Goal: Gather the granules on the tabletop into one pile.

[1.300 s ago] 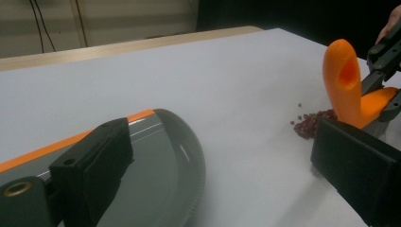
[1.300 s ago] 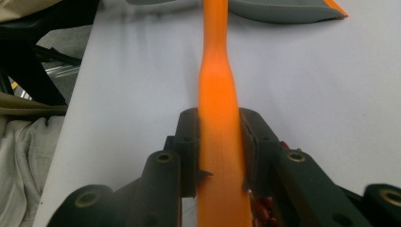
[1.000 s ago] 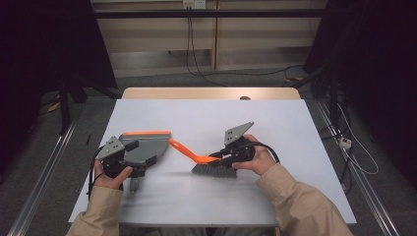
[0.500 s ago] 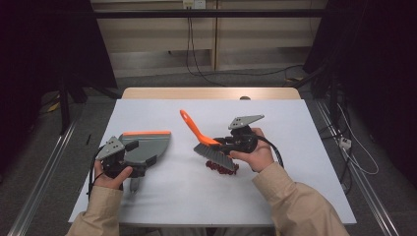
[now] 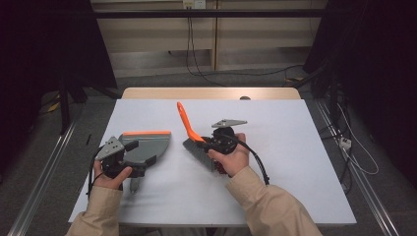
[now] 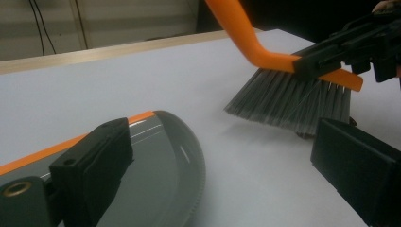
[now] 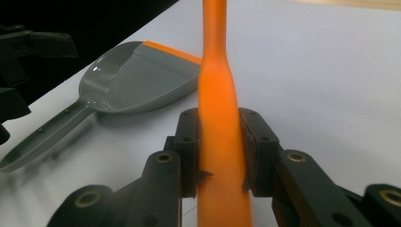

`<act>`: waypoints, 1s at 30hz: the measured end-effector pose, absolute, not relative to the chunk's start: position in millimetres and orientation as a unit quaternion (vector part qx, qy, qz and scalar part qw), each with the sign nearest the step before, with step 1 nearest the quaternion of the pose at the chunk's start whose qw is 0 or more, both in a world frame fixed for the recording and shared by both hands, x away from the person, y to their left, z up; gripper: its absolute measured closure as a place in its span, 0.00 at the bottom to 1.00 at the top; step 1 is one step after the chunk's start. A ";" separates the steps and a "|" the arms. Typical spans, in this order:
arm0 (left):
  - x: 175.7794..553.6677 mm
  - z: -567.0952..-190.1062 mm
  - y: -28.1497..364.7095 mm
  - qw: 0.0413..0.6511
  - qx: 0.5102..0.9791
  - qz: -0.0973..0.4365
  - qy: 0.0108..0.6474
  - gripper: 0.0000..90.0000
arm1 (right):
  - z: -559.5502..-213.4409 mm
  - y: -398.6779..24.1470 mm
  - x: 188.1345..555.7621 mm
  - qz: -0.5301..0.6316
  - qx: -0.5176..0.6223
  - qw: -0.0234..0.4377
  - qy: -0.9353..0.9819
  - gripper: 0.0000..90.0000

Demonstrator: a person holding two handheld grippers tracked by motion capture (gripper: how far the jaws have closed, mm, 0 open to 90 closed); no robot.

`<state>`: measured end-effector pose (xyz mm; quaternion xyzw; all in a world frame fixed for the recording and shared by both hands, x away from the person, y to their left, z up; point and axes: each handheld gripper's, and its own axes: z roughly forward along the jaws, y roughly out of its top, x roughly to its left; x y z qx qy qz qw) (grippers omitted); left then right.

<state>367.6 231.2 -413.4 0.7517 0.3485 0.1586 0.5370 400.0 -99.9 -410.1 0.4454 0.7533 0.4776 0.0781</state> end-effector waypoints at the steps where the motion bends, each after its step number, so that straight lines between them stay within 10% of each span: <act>1: 367.6 -413.3 231.5 0.537 0.752 0.159 0.349 0.07 | -411.5 -96.7 399.6 0.475 0.447 0.079 0.754 0.80; 30: 363.4 -407.5 227.5 0.525 0.759 0.167 0.347 0.06 | -419.6 -131.3 385.9 0.460 0.542 0.068 0.700 0.80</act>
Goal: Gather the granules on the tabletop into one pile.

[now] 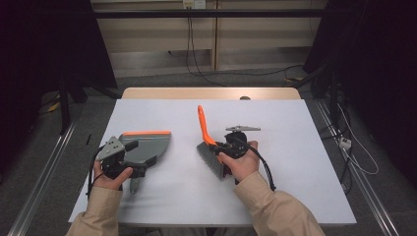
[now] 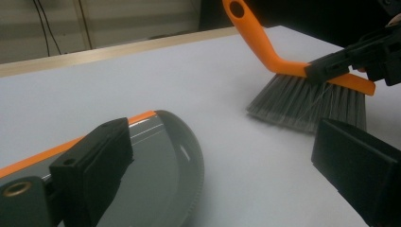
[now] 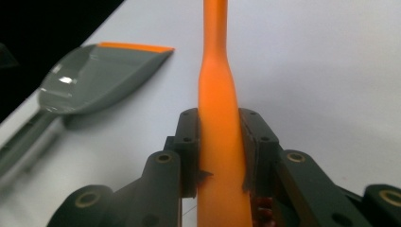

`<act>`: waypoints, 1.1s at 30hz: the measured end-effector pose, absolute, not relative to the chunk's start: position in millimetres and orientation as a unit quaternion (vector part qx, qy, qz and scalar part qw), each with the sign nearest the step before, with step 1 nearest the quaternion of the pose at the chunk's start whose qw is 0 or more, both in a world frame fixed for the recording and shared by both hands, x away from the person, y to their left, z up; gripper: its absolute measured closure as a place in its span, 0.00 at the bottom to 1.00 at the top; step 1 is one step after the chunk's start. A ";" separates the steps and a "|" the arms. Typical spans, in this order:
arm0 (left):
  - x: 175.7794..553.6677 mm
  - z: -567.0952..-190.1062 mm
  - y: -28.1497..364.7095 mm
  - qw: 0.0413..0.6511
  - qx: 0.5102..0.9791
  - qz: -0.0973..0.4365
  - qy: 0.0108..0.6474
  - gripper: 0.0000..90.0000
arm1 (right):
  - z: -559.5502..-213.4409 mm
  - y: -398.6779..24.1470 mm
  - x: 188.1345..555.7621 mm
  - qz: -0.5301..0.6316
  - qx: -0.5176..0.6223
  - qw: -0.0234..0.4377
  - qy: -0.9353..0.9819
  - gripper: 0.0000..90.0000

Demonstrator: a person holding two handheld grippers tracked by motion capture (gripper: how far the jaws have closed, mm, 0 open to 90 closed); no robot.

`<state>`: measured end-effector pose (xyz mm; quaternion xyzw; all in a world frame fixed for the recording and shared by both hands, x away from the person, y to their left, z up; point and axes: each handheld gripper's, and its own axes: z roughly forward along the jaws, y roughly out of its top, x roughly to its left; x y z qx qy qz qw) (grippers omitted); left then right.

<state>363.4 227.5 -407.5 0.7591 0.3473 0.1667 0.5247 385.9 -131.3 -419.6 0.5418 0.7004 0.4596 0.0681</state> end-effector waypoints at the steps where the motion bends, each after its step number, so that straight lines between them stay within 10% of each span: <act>1: 362.8 -406.5 227.2 0.522 0.761 0.168 0.346 0.06 | -417.3 -131.2 386.0 0.466 0.541 0.062 0.697 0.80; 33: 351.4 -422.7 241.2 0.415 0.796 0.162 0.411 0.11 | -405.2 -206.4 396.1 0.459 0.501 0.148 0.719 0.80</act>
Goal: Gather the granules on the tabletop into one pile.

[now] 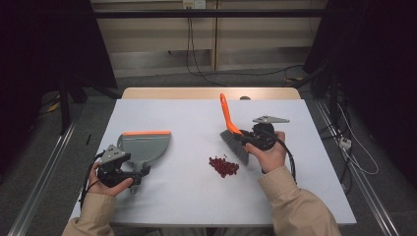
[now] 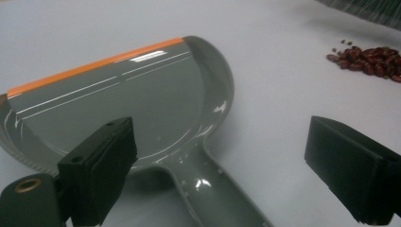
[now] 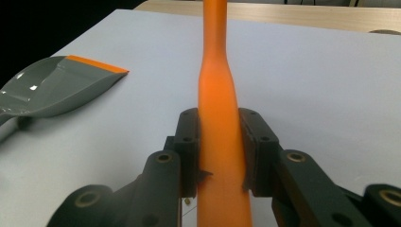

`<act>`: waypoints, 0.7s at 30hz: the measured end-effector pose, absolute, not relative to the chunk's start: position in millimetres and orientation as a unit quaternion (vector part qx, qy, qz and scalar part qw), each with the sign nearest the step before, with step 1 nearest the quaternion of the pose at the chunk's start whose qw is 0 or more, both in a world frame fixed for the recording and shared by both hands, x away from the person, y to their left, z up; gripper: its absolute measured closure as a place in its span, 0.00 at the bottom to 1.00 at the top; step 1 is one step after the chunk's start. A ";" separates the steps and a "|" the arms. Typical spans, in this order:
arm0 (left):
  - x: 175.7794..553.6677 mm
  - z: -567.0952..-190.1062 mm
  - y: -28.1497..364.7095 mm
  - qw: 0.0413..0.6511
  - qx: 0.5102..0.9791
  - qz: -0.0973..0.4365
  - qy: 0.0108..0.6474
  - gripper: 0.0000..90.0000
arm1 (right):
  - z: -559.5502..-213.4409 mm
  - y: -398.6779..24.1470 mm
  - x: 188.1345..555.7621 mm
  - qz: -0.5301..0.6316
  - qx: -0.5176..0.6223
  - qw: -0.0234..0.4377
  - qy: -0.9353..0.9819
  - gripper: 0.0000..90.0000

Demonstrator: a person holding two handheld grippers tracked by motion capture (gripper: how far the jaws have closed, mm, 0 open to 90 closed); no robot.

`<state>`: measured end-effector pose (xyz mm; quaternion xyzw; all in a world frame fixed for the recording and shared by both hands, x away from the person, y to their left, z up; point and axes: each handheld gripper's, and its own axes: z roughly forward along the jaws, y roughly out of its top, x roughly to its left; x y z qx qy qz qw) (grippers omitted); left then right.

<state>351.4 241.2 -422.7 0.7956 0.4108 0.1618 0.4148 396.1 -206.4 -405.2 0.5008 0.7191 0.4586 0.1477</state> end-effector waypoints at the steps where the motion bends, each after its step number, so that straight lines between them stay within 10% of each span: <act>1: 351.7 -424.1 241.9 0.411 0.795 0.162 0.416 0.11 | -405.6 -206.7 395.6 0.456 0.500 0.152 0.720 0.80; 15: 358.8 -431.9 269.5 0.366 0.787 0.163 0.469 0.20 | -408.7 -222.6 388.0 0.466 0.505 0.157 0.710 0.80; 21: 364.4 -431.1 277.4 0.374 0.785 0.148 0.471 0.39 | -408.5 -224.5 387.8 0.464 0.503 0.160 0.712 0.80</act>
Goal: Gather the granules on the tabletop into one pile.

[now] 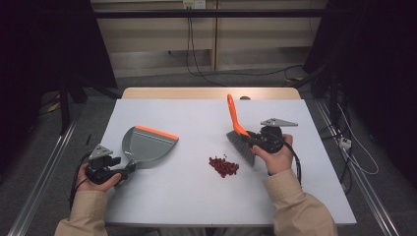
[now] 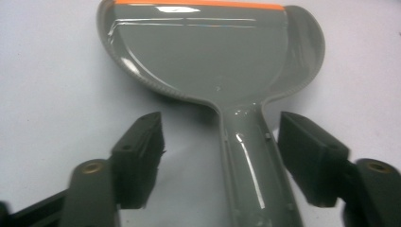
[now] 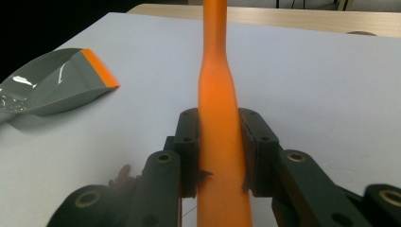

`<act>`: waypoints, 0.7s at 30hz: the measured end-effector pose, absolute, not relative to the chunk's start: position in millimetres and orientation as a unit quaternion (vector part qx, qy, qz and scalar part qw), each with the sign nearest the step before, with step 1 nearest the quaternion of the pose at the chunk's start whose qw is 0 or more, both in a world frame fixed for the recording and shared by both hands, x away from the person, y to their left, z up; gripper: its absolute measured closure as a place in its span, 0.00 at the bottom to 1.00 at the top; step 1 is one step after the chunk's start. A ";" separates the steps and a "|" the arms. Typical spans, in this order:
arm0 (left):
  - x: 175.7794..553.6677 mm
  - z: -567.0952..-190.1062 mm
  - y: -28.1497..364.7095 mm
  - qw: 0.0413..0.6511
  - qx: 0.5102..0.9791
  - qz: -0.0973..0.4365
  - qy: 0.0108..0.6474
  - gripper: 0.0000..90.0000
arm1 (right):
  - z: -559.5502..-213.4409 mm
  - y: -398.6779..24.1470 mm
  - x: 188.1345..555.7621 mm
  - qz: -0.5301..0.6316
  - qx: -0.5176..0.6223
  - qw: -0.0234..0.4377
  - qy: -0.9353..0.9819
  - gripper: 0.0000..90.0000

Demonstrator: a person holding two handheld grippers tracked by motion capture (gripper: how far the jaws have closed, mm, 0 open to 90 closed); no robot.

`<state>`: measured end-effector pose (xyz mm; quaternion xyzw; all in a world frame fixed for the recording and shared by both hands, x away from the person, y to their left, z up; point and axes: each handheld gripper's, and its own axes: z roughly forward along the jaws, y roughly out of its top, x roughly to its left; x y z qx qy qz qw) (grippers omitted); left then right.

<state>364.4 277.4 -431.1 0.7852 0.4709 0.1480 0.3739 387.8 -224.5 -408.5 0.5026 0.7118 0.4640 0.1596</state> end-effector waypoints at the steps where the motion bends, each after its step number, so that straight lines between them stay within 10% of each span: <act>1: 365.0 -431.1 277.9 0.376 0.785 0.143 0.471 0.41 | -408.5 -224.5 387.9 0.465 0.503 0.158 0.711 0.80; 21: 380.8 -439.3 255.0 0.337 0.821 0.108 0.448 0.57 | -406.9 -225.1 386.1 0.470 0.501 0.154 0.710 0.80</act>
